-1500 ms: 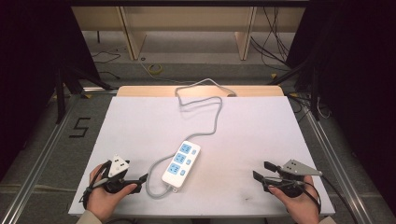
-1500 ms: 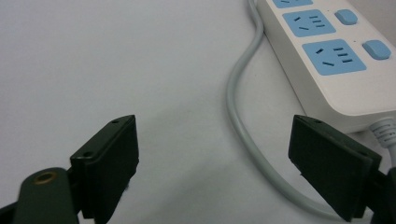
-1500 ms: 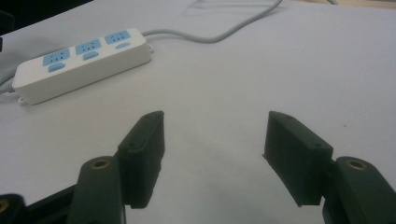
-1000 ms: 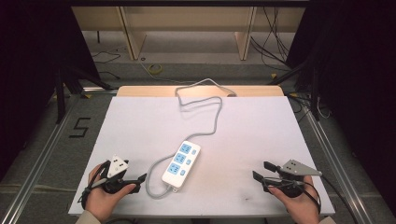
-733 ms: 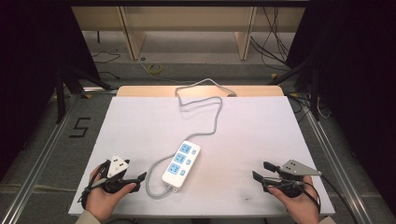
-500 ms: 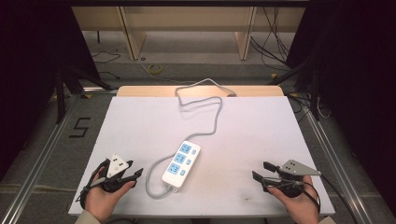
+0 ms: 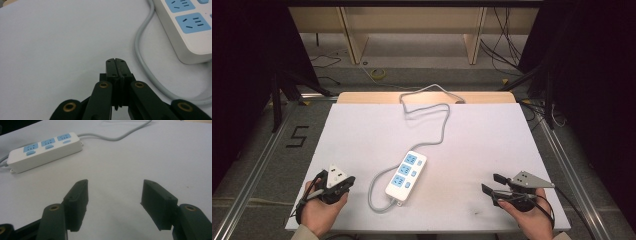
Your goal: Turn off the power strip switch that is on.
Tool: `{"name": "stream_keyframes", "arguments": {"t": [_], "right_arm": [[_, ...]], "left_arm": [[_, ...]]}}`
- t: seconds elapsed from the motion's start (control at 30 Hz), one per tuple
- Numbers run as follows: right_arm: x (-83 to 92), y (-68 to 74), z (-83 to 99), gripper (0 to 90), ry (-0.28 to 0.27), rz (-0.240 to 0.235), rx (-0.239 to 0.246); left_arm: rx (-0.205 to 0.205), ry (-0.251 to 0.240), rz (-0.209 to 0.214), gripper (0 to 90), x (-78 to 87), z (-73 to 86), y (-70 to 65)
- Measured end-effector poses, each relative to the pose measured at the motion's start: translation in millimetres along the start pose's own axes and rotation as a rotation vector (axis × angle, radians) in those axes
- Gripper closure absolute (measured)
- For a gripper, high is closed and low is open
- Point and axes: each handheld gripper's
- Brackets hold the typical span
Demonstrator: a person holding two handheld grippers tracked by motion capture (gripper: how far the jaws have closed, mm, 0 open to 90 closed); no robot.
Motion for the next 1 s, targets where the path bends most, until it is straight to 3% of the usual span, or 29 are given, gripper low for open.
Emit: {"name": "stream_keyframes", "arguments": {"t": [0.6, 1.0], "right_arm": [[-2.9, 1.4, 0.7, 39.0, 0.009, -0.007, 0.005], [-2.8, 0.9, 1.0, 39.0, 0.01, -0.007, 0.005]], "left_arm": [[0.041, 0.043, 0.031, 89.8, -8.9, -16.1, -1.8], [0.04, 0.074, 0.038, 89.8, -16.9, -29.4, -7.2]]}}
Point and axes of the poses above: each handheld gripper's, and its own axes: x roughly backward along the jaws, z roughly out of its underside, y roughly to its left, and after that the axes turned 7 degrees about -y, right-handed
